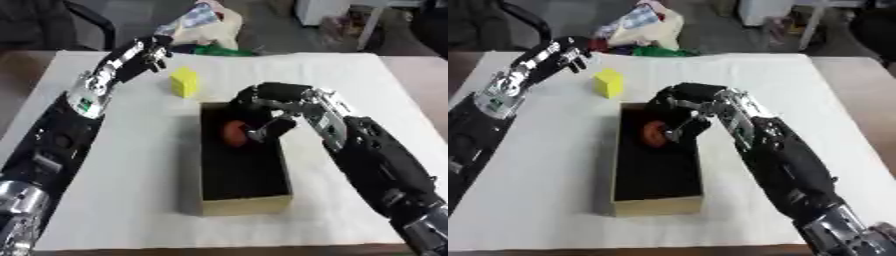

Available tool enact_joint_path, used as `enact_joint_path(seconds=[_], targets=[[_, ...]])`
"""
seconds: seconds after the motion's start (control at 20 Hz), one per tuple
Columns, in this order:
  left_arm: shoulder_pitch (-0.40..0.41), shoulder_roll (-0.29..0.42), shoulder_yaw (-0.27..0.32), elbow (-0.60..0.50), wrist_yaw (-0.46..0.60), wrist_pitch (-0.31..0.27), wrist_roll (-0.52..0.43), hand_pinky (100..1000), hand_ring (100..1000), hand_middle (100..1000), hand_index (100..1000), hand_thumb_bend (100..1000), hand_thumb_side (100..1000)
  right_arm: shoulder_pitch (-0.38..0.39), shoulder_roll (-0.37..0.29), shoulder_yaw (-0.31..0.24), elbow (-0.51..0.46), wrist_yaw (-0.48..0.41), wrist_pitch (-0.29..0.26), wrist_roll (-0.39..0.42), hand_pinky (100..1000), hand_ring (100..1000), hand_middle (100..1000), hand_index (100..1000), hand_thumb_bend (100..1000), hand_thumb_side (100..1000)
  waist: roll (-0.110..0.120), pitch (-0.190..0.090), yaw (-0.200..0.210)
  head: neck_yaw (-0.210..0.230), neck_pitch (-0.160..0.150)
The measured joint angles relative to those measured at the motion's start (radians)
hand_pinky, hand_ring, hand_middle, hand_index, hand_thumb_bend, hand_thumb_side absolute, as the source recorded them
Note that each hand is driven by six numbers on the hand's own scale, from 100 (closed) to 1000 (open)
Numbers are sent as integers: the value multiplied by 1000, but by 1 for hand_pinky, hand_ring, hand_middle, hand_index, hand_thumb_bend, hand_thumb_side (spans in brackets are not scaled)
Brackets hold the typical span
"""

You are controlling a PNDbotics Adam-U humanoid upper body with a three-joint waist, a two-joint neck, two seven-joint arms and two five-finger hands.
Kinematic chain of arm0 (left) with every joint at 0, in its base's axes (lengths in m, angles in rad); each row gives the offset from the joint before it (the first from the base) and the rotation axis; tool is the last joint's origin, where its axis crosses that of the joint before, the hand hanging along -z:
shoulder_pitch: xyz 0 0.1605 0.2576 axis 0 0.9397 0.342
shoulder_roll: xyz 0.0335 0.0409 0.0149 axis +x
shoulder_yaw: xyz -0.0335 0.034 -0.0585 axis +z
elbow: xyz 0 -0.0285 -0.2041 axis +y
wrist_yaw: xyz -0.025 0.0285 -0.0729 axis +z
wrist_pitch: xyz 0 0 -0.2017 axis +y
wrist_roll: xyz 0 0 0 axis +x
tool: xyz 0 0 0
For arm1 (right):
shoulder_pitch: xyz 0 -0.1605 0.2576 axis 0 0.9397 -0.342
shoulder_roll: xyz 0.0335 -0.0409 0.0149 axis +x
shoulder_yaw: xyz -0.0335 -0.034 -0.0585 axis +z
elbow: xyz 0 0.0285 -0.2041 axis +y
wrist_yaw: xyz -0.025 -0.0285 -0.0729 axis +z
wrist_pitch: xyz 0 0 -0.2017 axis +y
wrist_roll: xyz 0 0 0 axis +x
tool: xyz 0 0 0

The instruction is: Pick up objects on the table and place them in the box.

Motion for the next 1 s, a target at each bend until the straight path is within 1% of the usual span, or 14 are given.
enact_joint_path(seconds=[0.2,0.35,0.45,0.6,0.65,0.8,1.0], targets=[[1,0,0,0,-1,0,0,619,636,686,916,100,973,0,-24,-18,-64,-15,15,-6,817,741,787,922,100,515,2,0,-6,1,0],[2,4,0,2,-4,0,1,619,637,686,916,100,972,1,-45,-29,-115,-36,30,-12,818,742,789,922,100,523,3,0,-12,2,0],[2,7,0,5,-5,0,2,619,637,687,916,100,971,1,-59,-37,-149,-48,41,-17,818,740,788,920,100,495,3,0,-14,3,0],[5,8,0,6,-9,-1,6,620,638,688,916,100,967,1,-77,-55,-199,-67,60,-31,816,732,783,917,100,398,5,0,-19,4,0],[5,8,0,6,-12,-1,8,620,639,688,916,100,965,1,-82,-63,-214,-71,66,-37,815,728,781,914,100,382,7,0,-21,4,0],[5,8,0,6,-25,-1,20,625,644,691,917,100,948,3,-90,-84,-254,-86,87,-59,814,723,777,906,100,371,7,3,-31,4,0],[5,11,1,7,-74,7,62,649,672,713,935,100,900,8,-96,-91,-282,-103,98,-66,814,724,777,900,100,372,10,12,-49,4,0]])
